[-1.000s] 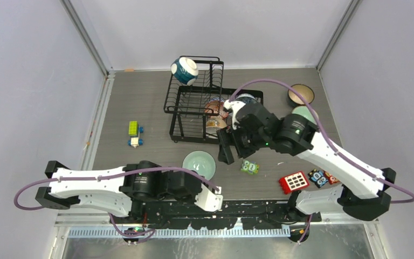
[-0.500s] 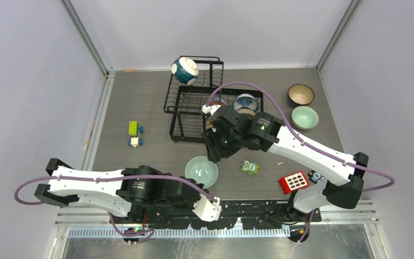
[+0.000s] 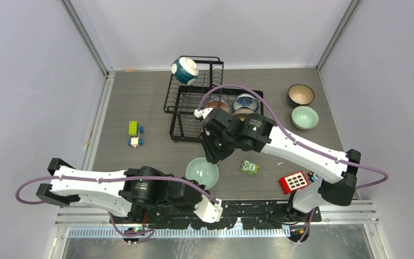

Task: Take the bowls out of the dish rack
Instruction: Place the bowl with the bowl.

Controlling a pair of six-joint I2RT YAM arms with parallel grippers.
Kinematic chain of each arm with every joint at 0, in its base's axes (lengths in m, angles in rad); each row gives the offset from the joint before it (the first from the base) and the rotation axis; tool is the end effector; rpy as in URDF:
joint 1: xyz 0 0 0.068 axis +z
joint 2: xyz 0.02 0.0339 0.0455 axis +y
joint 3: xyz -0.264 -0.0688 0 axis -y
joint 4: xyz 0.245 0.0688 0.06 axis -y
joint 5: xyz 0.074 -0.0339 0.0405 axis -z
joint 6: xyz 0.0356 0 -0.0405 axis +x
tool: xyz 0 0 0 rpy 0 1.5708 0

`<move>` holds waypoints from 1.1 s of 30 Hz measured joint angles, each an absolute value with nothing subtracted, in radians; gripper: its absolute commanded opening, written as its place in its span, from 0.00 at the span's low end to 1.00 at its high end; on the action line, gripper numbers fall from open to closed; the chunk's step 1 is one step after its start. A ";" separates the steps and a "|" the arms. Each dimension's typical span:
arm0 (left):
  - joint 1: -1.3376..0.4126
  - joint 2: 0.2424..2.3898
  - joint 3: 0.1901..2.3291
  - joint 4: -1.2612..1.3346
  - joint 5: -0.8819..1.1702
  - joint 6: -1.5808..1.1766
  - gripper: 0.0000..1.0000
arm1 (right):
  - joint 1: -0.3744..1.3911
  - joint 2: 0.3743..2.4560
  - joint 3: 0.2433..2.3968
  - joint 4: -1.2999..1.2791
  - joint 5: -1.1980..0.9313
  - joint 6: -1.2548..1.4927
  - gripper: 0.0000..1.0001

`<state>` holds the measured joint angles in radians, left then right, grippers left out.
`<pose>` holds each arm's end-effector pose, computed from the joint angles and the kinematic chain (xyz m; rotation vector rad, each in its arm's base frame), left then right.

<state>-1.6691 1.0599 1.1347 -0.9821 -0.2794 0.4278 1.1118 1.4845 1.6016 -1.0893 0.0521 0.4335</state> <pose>-0.0096 -0.1974 0.3367 2.0541 1.3188 -0.2095 0.1325 0.2639 0.3742 -0.8551 2.4874 0.5174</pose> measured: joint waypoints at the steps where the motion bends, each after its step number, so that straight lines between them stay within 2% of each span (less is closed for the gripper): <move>1: -1.669 1.060 1.135 -0.982 -0.279 0.428 0.00 | 1.113 1.485 1.602 -1.089 0.052 0.430 0.38; 16: -1.669 1.060 1.139 -0.984 -0.265 0.427 0.00 | 1.131 1.486 1.561 -1.089 0.047 0.419 0.35; 19: -1.670 1.060 1.139 -0.984 -0.265 0.427 0.00 | 1.135 1.486 1.554 -1.089 0.047 0.419 0.31; 24: -1.670 1.061 1.139 -0.984 -0.265 0.426 0.00 | 1.144 1.486 1.535 -1.089 0.043 0.419 0.21; 28: -1.670 1.063 1.139 -0.983 -0.266 0.424 0.01 | 1.148 1.486 1.531 -1.088 0.042 0.418 0.03; 31: -1.671 1.063 1.139 -0.985 -0.268 0.422 0.17 | 1.150 1.486 1.528 -1.094 0.047 0.410 0.01; 33: -1.672 1.065 1.139 -0.984 -0.271 0.422 0.33 | 1.150 1.486 1.527 -1.095 0.049 0.410 0.01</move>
<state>-1.6718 1.0649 1.1385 -0.9840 -0.2714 0.4225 1.1500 1.4860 1.5272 -1.0954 0.0490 0.4103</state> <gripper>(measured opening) 0.139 0.061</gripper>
